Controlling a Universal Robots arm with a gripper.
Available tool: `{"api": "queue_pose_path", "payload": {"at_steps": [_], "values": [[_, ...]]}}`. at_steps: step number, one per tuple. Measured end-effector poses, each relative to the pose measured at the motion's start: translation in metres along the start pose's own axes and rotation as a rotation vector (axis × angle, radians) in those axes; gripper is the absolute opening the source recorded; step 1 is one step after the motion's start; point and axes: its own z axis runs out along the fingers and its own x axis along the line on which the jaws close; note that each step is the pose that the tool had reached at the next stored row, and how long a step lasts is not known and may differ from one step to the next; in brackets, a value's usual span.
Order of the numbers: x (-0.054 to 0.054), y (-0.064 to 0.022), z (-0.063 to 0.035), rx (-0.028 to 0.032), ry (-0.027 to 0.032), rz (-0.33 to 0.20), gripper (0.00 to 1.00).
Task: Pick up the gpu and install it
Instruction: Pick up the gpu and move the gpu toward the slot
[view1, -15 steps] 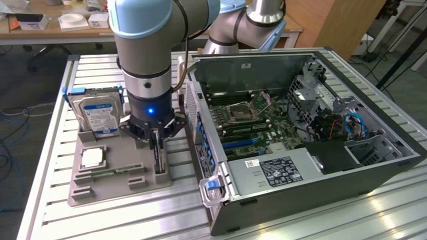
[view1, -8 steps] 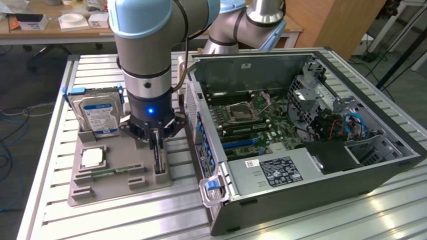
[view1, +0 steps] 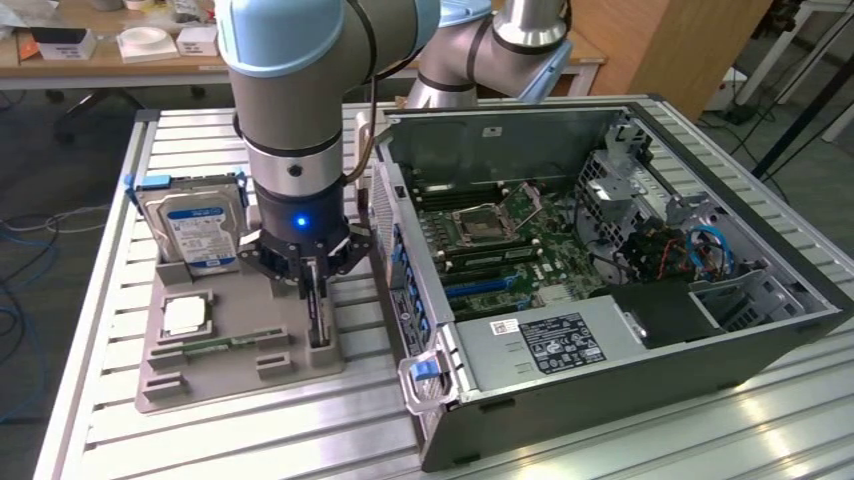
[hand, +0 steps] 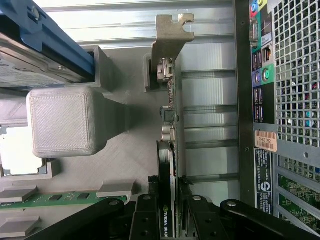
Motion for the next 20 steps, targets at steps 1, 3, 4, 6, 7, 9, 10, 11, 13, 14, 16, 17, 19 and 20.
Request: {"api": "queue_pose_path", "payload": {"at_steps": [1,3,4,6,7,9,10,11,13,14,16,17,19,20], "values": [[0.0000,0.0000,0.0000,0.0000,0.0000,0.000,0.26],[0.0000,0.0000,0.0000,0.0000,0.0000,0.000,0.26],[0.0000,0.0000,0.0000,0.0000,0.0000,0.000,0.26],[0.0000,0.0000,0.0000,0.0000,0.0000,0.000,0.26],[0.0000,0.0000,0.0000,0.0000,0.0000,0.000,0.26],[0.0000,0.0000,0.0000,-0.0001,-0.0001,0.000,0.26],[0.0000,0.0000,-0.0001,-0.0002,-0.0002,0.000,0.26],[0.0000,0.0001,-0.0005,-0.0002,-0.0002,0.000,0.26],[0.0000,0.0001,-0.0020,0.0000,-0.0001,0.000,0.26],[0.0000,0.0001,-0.0030,-0.0001,-0.0001,0.000,0.26],[0.0000,0.0002,-0.0048,0.0000,0.0000,0.000,0.26],[0.0000,0.0002,-0.0056,-0.0001,0.0000,0.000,0.26],[0.0000,0.0003,-0.0077,0.0000,0.0000,0.000,0.26],[0.0000,0.0003,-0.0087,-0.0001,-0.0001,0.000,0.26]]}}
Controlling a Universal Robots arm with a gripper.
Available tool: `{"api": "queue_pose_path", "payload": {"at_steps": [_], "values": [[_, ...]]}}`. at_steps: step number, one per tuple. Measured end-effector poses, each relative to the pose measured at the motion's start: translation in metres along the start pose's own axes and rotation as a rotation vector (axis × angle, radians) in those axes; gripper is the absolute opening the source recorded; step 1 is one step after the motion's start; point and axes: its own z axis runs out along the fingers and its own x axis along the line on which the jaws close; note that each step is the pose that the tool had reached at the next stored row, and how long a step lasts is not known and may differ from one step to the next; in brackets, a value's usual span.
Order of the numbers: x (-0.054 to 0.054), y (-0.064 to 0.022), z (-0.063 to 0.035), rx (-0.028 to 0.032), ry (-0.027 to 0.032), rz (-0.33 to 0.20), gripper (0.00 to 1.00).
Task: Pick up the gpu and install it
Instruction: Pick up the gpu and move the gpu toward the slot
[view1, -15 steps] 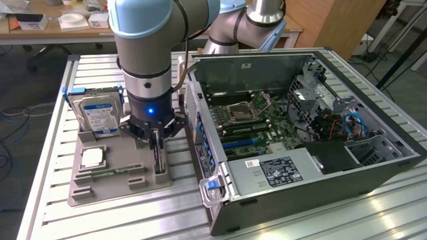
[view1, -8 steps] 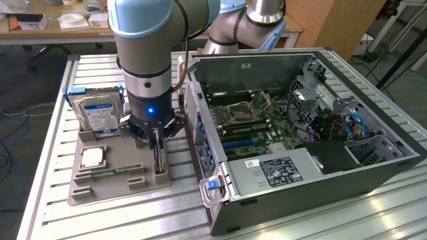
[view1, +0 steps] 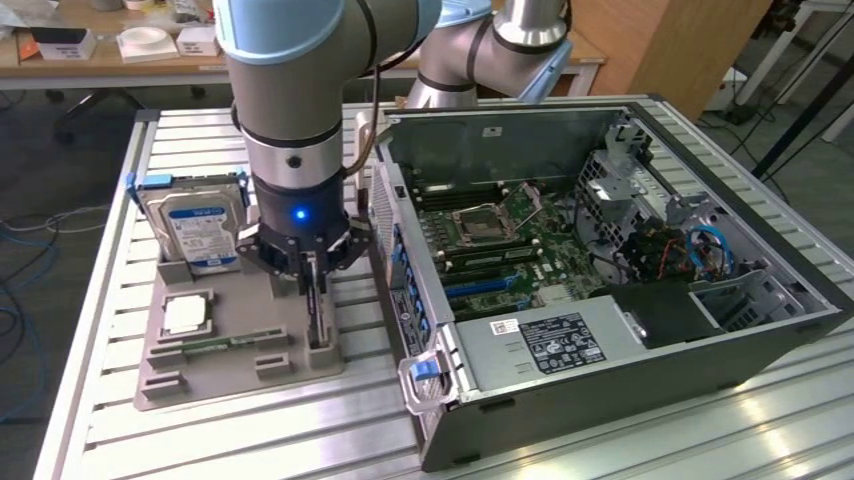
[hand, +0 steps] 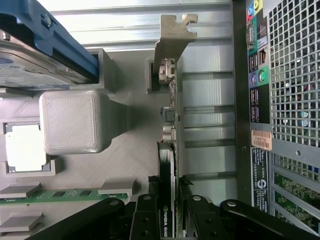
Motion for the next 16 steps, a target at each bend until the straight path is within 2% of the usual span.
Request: {"api": "queue_pose_path", "payload": {"at_steps": [9,16], "values": [[0.0000,0.0003,-0.0098,0.0001,0.0001,0.000,0.26],[0.0001,0.0003,-0.0106,0.0000,0.0001,0.000,0.26]]}}
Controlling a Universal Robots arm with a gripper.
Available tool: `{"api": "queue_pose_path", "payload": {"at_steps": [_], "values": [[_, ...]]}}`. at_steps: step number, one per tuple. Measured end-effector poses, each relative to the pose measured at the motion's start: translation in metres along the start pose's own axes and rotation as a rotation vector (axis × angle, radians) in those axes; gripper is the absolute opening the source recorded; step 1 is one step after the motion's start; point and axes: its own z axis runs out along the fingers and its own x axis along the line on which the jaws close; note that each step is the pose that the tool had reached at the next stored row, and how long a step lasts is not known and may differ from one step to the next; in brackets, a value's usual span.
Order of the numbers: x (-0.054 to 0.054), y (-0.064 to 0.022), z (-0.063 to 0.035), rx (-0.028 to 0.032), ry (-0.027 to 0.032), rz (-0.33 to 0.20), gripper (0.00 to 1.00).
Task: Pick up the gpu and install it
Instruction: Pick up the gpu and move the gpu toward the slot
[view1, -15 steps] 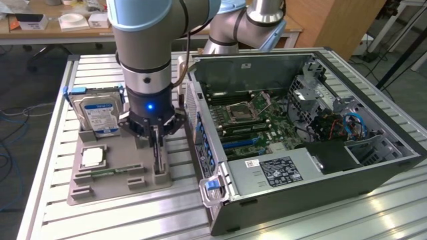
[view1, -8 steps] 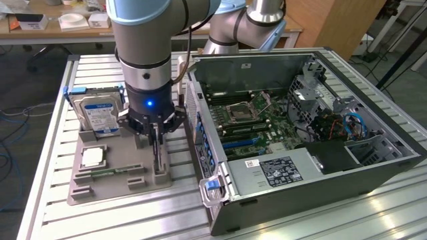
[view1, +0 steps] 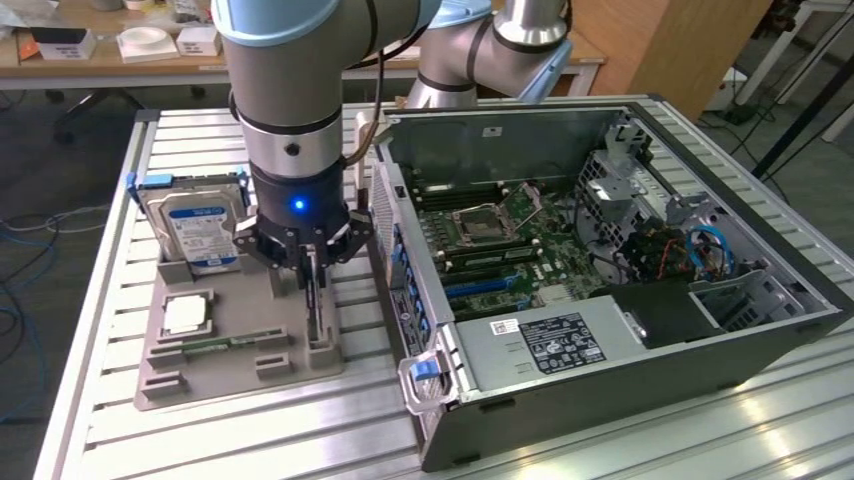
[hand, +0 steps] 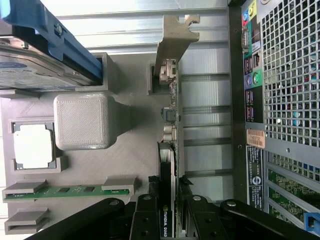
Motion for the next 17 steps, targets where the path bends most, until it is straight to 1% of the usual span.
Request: {"api": "queue_pose_path", "payload": {"at_steps": [12,13,17], "values": [[0.000,0.0000,-0.0003,0.0000,0.0000,0.000,0.26],[0.000,0.0000,-0.0020,0.0004,0.0003,0.000,0.26],[0.000,0.0006,-0.0157,-0.0049,0.0003,0.000,0.26]]}}
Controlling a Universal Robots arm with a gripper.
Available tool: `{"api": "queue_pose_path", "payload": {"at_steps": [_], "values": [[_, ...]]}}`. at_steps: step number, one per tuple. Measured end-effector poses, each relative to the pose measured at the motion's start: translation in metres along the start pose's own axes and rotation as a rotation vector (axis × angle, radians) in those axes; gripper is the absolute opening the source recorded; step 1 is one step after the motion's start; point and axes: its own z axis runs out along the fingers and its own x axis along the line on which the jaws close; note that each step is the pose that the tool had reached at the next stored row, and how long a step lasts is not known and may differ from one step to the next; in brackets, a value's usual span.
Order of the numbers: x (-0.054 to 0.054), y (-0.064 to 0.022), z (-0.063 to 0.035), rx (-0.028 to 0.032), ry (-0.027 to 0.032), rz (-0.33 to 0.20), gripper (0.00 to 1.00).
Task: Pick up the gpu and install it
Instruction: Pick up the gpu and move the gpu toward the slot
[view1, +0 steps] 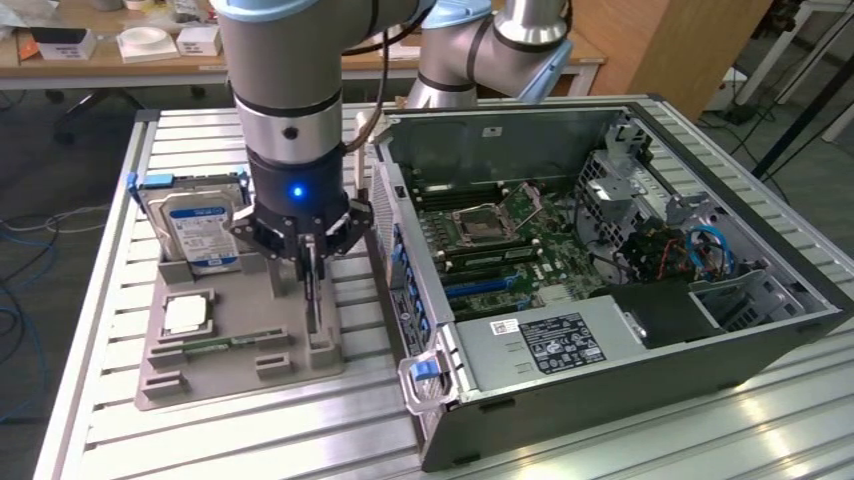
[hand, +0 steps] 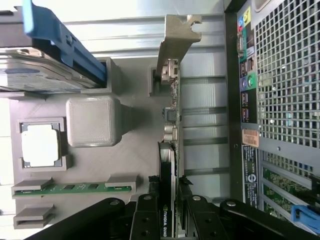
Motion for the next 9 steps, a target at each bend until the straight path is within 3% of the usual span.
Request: {"api": "queue_pose_path", "payload": {"at_steps": [9], "values": [[0.000,0.0015,-0.0395,-0.0028,0.0002,0.000,0.26]]}}
